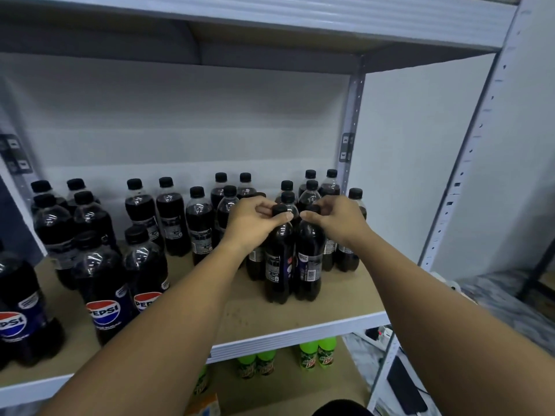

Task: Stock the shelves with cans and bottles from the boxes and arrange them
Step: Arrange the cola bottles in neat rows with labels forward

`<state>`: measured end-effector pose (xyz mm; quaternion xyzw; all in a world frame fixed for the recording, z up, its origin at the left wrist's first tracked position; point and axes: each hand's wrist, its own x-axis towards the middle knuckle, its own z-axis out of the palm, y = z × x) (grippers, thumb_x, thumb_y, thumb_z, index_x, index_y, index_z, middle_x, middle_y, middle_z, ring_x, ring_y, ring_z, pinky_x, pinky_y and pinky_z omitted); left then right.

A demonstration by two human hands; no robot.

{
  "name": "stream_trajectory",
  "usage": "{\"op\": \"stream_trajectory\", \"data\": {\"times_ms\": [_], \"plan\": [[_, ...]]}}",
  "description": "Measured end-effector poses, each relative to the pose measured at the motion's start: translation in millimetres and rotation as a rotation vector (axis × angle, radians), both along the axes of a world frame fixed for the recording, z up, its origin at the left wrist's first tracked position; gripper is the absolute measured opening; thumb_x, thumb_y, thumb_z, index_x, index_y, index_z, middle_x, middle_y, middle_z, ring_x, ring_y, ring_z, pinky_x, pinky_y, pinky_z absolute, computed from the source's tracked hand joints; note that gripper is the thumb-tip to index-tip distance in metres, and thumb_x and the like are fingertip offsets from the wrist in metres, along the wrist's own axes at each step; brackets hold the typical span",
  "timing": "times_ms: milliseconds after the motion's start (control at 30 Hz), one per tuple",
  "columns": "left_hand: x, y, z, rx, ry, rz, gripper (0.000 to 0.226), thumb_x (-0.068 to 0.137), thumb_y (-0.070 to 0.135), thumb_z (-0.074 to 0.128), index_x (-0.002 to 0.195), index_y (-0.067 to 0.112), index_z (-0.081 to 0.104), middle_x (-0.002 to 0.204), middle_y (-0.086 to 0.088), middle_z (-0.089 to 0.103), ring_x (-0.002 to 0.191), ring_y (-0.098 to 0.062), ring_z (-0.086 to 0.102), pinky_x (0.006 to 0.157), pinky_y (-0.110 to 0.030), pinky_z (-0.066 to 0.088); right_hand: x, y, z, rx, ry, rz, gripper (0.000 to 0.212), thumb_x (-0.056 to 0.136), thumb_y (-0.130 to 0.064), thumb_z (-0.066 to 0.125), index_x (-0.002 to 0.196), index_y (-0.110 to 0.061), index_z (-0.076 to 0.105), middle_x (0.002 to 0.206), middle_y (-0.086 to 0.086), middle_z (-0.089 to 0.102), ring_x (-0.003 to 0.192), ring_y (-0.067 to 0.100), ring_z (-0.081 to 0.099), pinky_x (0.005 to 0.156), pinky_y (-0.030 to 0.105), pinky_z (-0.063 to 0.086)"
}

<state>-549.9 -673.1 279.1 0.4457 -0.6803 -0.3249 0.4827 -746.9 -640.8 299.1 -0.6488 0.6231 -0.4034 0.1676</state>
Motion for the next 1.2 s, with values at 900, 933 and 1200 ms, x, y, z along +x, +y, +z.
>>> {"op": "stream_trajectory", "data": {"times_ms": [900, 933, 1200], "plan": [[20, -2, 0, 0.054, -0.011, -0.037, 0.032, 0.077, 0.036, 0.089, 0.103, 0.022, 0.077, 0.096, 0.008, 0.077, 0.088, -0.002, 0.072, 0.075, -0.012, 0.055, -3, -5, -16, 0.077, -0.145, 0.037, 0.058, 0.071, -0.061, 0.080, 0.109, -0.020, 0.066, 0.102, -0.001, 0.071, 0.098, 0.018, 0.068, 0.089, 0.038, 0.056], [20, -2, -1, 0.058, -0.002, -0.042, 0.030, 0.078, 0.034, 0.088, 0.103, 0.022, 0.078, 0.097, 0.007, 0.077, 0.089, -0.003, 0.072, 0.079, -0.015, 0.057, -2, -3, -16, 0.085, -0.147, 0.051, 0.062, 0.070, -0.065, 0.078, 0.109, -0.020, 0.066, 0.103, -0.001, 0.071, 0.100, 0.019, 0.068, 0.090, 0.041, 0.056], [31, 1, -2, 0.180, 0.041, -0.194, 0.029, 0.087, 0.024, 0.081, 0.115, 0.025, 0.074, 0.107, 0.008, 0.078, 0.101, -0.003, 0.072, 0.099, -0.032, 0.057, -3, 0, -18, 0.152, -0.285, 0.184, 0.031, 0.082, -0.041, 0.081, 0.109, -0.031, 0.069, 0.104, -0.004, 0.075, 0.099, 0.017, 0.072, 0.089, 0.050, 0.059]]}}
